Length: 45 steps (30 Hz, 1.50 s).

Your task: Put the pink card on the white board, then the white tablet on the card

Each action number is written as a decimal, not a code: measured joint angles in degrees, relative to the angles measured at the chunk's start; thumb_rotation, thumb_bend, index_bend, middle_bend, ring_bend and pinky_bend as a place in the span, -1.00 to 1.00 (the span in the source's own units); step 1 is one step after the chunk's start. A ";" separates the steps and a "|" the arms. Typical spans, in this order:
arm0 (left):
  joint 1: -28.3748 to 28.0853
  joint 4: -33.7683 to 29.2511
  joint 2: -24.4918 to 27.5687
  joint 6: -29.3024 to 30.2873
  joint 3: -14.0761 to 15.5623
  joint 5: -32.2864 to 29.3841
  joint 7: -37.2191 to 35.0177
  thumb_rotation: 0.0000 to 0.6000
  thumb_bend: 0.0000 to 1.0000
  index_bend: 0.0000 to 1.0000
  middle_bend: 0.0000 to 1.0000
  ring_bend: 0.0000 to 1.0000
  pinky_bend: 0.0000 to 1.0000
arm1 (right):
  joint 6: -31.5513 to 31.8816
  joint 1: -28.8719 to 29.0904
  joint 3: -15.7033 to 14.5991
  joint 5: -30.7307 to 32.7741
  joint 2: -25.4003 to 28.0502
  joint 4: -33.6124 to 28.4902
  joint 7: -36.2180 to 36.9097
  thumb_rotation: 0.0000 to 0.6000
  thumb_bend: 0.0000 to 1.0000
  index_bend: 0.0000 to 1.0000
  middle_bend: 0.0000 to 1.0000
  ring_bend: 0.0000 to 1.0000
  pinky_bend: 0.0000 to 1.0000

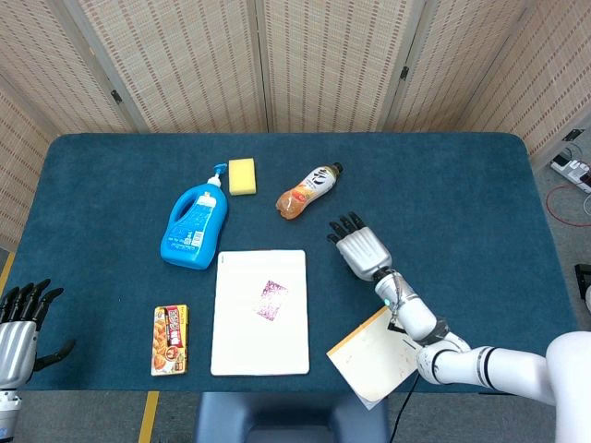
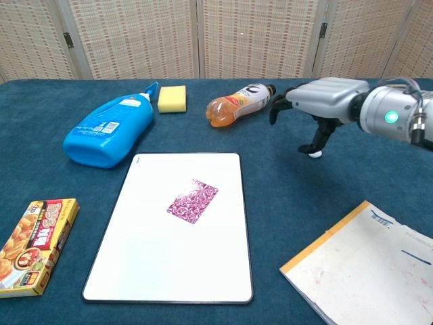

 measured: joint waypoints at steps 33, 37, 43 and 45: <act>0.11 -0.84 0.34 -0.64 0.20 -1.00 1.68 1.00 -0.52 -0.59 -0.78 -0.83 -1.00 | -8.78 -0.15 0.30 1.74 -10.10 24.11 6.60 1.00 -0.31 -0.25 -0.65 -0.92 -1.00; 0.12 -0.84 0.36 -0.64 0.22 -0.97 1.75 1.00 -0.52 -0.59 -0.78 -0.83 -1.00 | -9.33 0.15 0.62 1.57 -10.79 25.19 6.76 1.00 -0.31 -0.22 -0.64 -0.91 -1.00; 0.05 -0.73 0.33 -0.83 0.16 -1.15 1.75 1.00 -0.52 -0.59 -0.78 -0.83 -1.00 | -9.75 0.50 0.99 1.30 -11.43 26.02 6.61 1.00 -0.31 -0.20 -0.62 -0.92 -1.00; 0.04 -0.67 0.31 -0.87 0.18 -1.13 1.74 1.00 -0.52 -0.59 -0.78 -0.83 -1.00 | -9.88 0.59 1.06 1.37 -11.60 26.27 6.38 1.00 -0.31 -0.20 -0.62 -0.92 -1.00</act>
